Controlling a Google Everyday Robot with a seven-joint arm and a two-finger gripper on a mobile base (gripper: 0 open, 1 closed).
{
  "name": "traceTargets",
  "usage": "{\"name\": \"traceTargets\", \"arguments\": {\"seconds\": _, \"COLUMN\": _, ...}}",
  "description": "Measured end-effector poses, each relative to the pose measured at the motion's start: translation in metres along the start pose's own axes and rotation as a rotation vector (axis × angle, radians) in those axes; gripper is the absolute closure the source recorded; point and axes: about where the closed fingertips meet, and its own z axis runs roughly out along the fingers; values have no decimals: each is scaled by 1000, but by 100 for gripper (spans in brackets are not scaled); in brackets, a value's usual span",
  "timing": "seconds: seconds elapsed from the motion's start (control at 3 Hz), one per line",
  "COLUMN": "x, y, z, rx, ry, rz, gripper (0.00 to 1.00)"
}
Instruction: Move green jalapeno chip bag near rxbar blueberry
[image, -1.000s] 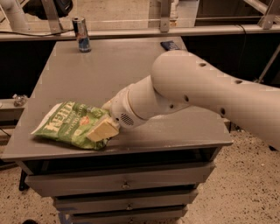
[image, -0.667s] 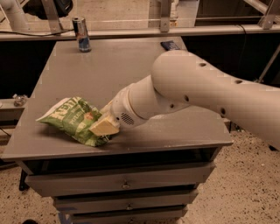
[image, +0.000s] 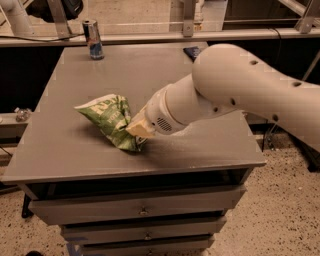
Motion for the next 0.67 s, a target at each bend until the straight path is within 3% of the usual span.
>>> {"name": "traceTargets", "arguments": {"seconds": 0.33, "x": 14, "y": -42, "z": -39, "rx": 88, "ry": 42, "rz": -17, "gripper": 100}}
{"name": "traceTargets", "arguments": {"seconds": 0.67, "x": 39, "y": -104, "z": -106, "rx": 228, "ry": 129, "rz": -39, "gripper": 100}}
